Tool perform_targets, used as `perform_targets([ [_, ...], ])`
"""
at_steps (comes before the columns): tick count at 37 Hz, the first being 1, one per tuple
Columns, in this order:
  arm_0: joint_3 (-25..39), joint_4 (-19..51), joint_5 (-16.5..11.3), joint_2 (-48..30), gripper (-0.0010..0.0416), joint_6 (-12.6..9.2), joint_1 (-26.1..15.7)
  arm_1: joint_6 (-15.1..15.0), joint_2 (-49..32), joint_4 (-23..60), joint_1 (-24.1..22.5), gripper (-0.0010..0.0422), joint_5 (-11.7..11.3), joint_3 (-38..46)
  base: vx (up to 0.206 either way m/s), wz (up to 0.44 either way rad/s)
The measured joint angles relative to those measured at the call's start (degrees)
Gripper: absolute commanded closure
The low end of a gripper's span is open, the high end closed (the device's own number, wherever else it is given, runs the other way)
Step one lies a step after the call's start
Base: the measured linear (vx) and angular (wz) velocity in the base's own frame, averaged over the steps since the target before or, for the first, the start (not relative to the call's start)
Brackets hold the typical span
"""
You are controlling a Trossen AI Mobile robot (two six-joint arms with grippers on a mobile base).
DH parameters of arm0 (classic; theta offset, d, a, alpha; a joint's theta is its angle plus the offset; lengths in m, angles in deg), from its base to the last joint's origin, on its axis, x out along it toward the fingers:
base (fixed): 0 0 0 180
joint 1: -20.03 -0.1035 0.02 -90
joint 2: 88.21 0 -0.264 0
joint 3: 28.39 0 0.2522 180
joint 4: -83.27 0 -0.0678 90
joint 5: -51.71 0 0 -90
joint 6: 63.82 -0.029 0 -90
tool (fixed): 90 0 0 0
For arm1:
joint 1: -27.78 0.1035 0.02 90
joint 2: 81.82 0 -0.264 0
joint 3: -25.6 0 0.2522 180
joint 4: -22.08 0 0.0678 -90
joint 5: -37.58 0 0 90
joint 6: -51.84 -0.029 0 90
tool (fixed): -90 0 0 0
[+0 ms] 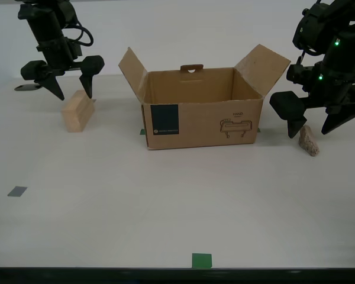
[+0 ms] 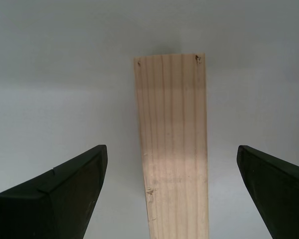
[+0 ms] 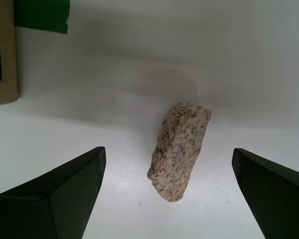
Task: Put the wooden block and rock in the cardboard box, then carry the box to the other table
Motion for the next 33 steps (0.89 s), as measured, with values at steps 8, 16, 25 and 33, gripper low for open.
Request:
perform_targets([
  [8,0.0,-1.9,1.7,0.0,0.0054,-0.4,0.2,0.0,0.0,0.0,0.0,0.0057,0.0,0.0,0.000,0.000],
  [16,0.0,-3.4,1.8,-0.7,0.0054,-0.9,0.3,0.0,0.0,0.0,0.0,0.0057,0.0,0.0,0.000,0.000],
  [25,0.0,-4.5,1.9,-5.7,0.0053,-1.3,0.3,-0.3,0.0,0.0,0.0,0.0057,0.0,0.0,0.000,0.000],
  [33,0.0,-5.6,1.9,-6.5,0.0053,-2.1,0.3,-0.4,0.0,-0.1,0.0,0.0057,0.0,0.0,0.000,0.000],
])
